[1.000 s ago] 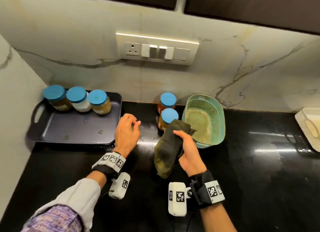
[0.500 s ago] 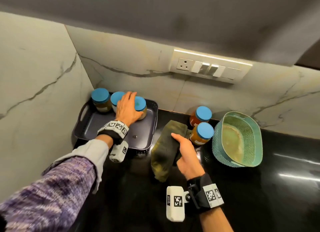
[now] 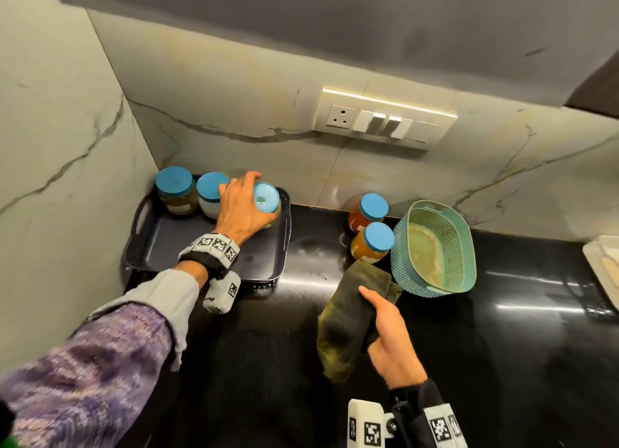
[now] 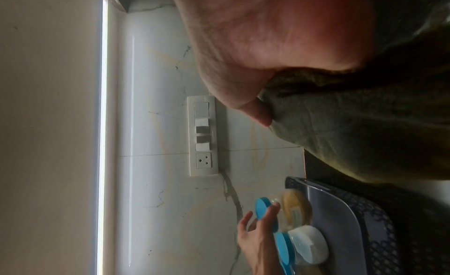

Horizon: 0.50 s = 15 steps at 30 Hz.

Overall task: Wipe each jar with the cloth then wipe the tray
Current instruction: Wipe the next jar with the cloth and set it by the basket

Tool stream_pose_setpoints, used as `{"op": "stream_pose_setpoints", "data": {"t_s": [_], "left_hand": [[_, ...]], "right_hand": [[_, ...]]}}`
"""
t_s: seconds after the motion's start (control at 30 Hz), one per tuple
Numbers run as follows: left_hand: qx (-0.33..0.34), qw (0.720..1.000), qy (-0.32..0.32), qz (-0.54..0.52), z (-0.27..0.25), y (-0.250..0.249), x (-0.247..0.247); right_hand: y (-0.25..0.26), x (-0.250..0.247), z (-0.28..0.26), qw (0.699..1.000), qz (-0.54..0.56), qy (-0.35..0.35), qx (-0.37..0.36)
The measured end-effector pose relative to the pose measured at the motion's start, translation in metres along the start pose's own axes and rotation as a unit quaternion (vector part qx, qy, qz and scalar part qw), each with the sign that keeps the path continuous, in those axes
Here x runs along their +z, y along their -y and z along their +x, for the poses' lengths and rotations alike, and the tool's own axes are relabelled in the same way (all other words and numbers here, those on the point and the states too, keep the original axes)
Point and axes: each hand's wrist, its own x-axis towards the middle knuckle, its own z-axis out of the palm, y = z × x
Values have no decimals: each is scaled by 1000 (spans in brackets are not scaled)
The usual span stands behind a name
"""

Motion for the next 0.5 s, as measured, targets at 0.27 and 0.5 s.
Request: {"op": "stream_pose_setpoints", "data": {"t_s": [0.27, 0.5], "left_hand": [[25, 993, -43, -105, -142, -33, -36], [-62, 992, -24, -103, -240, 8, -22]], "right_hand": [[-27, 33, -29, 998, -57, 36, -8], [-59, 69, -56, 978, -149, 103, -101]]}}
